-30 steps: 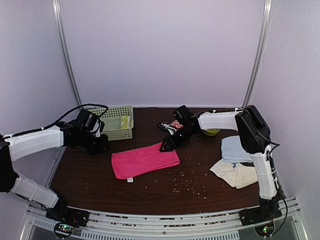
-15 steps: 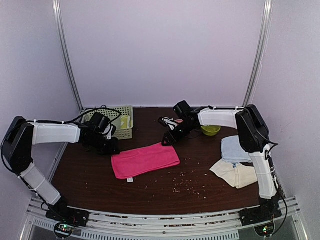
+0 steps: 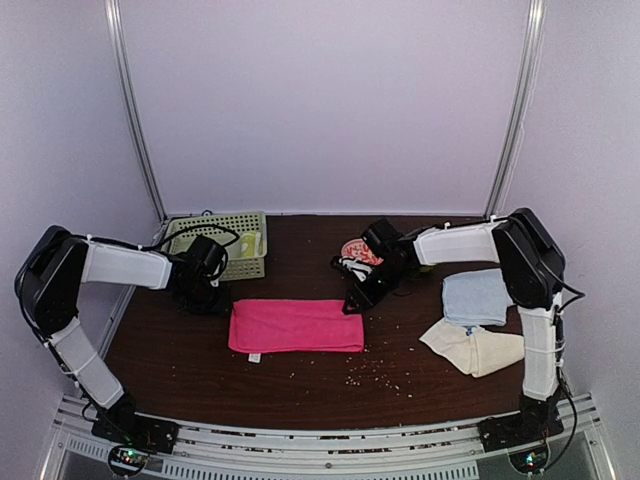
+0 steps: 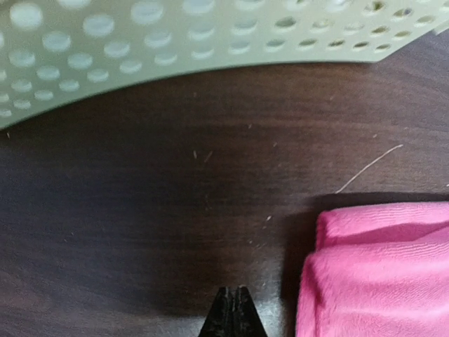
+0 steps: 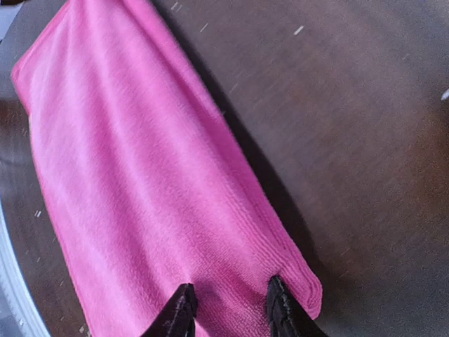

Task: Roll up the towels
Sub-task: Adjust the towel at the center of the board, then roll the towel at the center of the board.

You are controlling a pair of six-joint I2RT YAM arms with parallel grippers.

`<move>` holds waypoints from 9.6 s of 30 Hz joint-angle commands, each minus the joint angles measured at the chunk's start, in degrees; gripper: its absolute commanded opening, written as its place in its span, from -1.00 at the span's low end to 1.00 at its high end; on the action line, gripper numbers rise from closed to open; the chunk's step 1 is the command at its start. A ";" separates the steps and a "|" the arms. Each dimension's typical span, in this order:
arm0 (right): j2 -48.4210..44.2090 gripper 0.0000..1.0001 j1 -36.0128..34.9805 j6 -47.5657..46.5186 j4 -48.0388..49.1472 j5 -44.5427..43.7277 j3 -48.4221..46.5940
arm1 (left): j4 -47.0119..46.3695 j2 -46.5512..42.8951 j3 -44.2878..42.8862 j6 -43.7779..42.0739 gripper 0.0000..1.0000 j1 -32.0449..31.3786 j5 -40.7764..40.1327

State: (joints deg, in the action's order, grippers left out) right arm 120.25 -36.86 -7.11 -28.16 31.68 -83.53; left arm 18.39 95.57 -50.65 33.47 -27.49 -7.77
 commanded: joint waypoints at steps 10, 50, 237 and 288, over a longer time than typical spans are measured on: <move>-10.47 -0.14 0.17 -10.66 -15.77 8.45 0.05 | 0.42 -13.47 -2.02 -1.30 -1.00 -9.31 9.39; -37.50 -0.05 9.51 -25.52 -8.66 5.25 22.52 | -8.86 8.40 -26.52 -15.89 -0.46 -24.29 3.30; 16.71 -1.00 -11.35 -19.59 -32.57 13.57 -9.83 | -4.59 8.77 -8.60 -44.71 -0.18 -45.27 -8.33; -37.05 -0.41 4.59 -17.55 -19.86 22.14 1.94 | -11.28 15.89 -10.14 -22.37 -1.00 -30.43 41.33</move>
State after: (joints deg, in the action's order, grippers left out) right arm 93.65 -30.55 -29.58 -57.52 50.92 -90.45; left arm 12.53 108.47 -62.41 5.15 -63.22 20.18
